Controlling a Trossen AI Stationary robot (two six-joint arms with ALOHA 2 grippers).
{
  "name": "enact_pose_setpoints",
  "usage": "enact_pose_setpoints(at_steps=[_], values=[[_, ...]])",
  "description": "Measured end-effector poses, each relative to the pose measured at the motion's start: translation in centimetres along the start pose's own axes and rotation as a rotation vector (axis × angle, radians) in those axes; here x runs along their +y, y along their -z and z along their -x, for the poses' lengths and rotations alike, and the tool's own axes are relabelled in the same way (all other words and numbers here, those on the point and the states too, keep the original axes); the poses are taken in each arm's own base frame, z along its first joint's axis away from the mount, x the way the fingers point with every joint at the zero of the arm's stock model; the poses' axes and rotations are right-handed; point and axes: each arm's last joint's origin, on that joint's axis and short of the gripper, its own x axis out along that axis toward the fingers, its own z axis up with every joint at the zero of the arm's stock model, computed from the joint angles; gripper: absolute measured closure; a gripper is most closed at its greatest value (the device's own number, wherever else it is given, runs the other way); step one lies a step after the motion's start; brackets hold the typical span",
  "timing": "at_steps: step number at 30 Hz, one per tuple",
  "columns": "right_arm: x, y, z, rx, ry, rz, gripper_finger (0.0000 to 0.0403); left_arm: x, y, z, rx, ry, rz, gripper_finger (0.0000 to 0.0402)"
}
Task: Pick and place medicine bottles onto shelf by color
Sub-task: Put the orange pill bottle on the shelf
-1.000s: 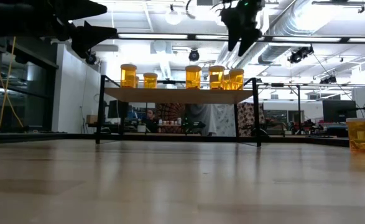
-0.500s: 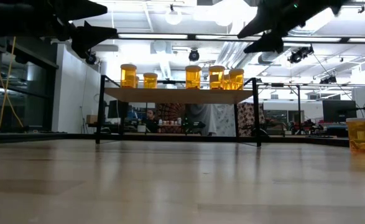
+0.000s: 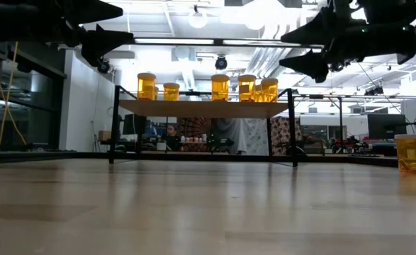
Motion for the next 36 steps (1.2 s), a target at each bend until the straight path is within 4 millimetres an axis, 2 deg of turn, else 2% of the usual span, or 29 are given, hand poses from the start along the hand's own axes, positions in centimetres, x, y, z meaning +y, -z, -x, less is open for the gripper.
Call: enact_pose_setpoints(at_steps=[12,31,36], values=[[1.7,0.6,0.1,0.022,-0.052,0.084,0.0075,0.1,0.0,0.0,-0.005,-0.045,-0.011,0.0118],[1.7,0.6,0.1,0.015,-0.051,0.106,0.0075,0.1,0.0,0.0,-0.005,-0.047,-0.018,0.0118],[1.5,0.9,0.1,0.037,0.017,0.112,0.0075,0.1,0.0,0.0,-0.005,-0.047,-0.018,0.0118]])
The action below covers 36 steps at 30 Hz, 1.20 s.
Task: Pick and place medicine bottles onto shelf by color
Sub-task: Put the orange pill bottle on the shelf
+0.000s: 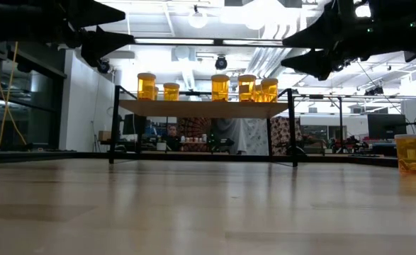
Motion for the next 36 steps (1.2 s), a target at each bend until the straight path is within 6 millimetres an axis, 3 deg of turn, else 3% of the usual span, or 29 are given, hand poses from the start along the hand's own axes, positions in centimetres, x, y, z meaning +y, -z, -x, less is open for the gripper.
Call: enact_pose_setpoints(at_steps=[12,36], values=[[0.0,0.0,0.0,-0.001,0.002,-0.04,0.0075,0.0,0.0,0.0,0.0,0.001,0.0,0.0118],[1.4,-0.9,0.2,-0.103,-0.115,0.15,0.0075,0.0,0.0,0.0,0.001,0.007,0.0,0.0118]])
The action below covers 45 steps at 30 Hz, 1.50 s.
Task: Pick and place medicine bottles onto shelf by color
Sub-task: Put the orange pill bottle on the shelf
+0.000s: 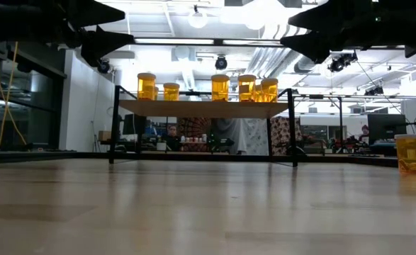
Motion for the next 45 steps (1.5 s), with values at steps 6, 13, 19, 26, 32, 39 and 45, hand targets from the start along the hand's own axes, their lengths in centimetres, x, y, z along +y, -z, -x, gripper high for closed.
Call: enact_pose_setpoints(at_steps=[6,13,19,26,32,39,45], values=[[0.0,0.0,0.0,0.0,0.0,0.0,0.0075,0.0,0.0,0.0,0.0,0.0,0.0,0.0118],[0.0,0.0,0.0,0.0,0.0,-0.008,0.0075,0.0,0.0,0.0,0.0,0.0,0.005,0.0118],[0.0,0.0,0.0,0.0,0.001,-0.008,0.0075,-0.1,-0.2,-0.4,0.065,0.004,0.042,0.0118],[0.0,0.0,0.0,0.0,0.001,-0.034,0.0075,-2.0,-1.5,-1.0,0.368,0.121,0.029,0.0118],[0.0,0.0,0.0,0.0,0.001,-0.034,0.0075,-4.6,-1.4,-0.3,0.643,0.181,0.053,0.0118],[0.0,0.0,0.0,0.0,0.001,-0.066,0.0075,-8.0,-0.6,0.8,0.872,0.189,0.099,0.0118],[0.0,0.0,0.0,0.0,0.001,-0.098,0.0075,-11.8,-0.1,1.5,1.028,0.267,0.002,0.0119]])
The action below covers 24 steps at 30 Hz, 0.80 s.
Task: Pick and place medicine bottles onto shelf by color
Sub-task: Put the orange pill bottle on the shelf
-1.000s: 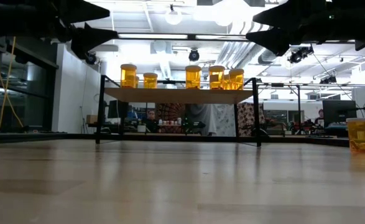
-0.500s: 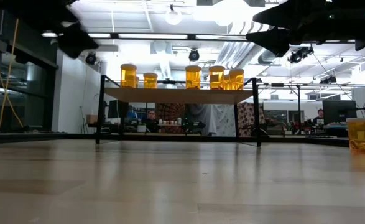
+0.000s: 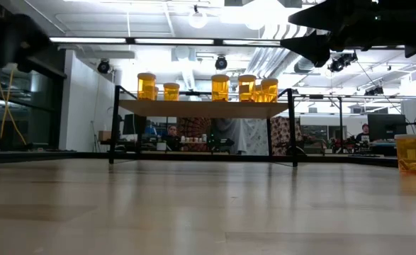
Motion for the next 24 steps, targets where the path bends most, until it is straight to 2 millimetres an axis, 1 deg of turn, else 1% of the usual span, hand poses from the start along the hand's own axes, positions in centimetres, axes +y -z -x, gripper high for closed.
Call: enact_pose_setpoints(at_steps=[3,7,11,13,17,24], values=[[0.0,0.0,0.0,0.0,0.0,0.0,0.0075,-1.7,0.2,-0.3,0.114,-0.037,-0.085,0.0121],[0.0,0.0,0.0,0.0,0.0,0.0,0.0075,-3.4,0.3,-0.5,0.244,-0.086,-0.212,0.0121],[0.0,0.0,0.0,0.0,0.0,-0.005,0.0075,-4.6,0.7,-1.0,0.337,-0.068,-0.354,0.0121],[0.0,0.0,0.0,0.001,0.0,-0.007,0.0075,-5.0,0.9,-1.4,0.371,-0.041,-0.388,0.0121],[0.0,0.1,0.0,0.009,0.001,-0.006,0.0075,-5.4,1.3,-1.8,0.42,-0.01,-0.391,0.0122],[0.0,0.1,0.0,0.011,0.001,-0.006,0.0075,-5.5,1.4,-1.9,0.431,-0.002,-0.382,0.0122]])
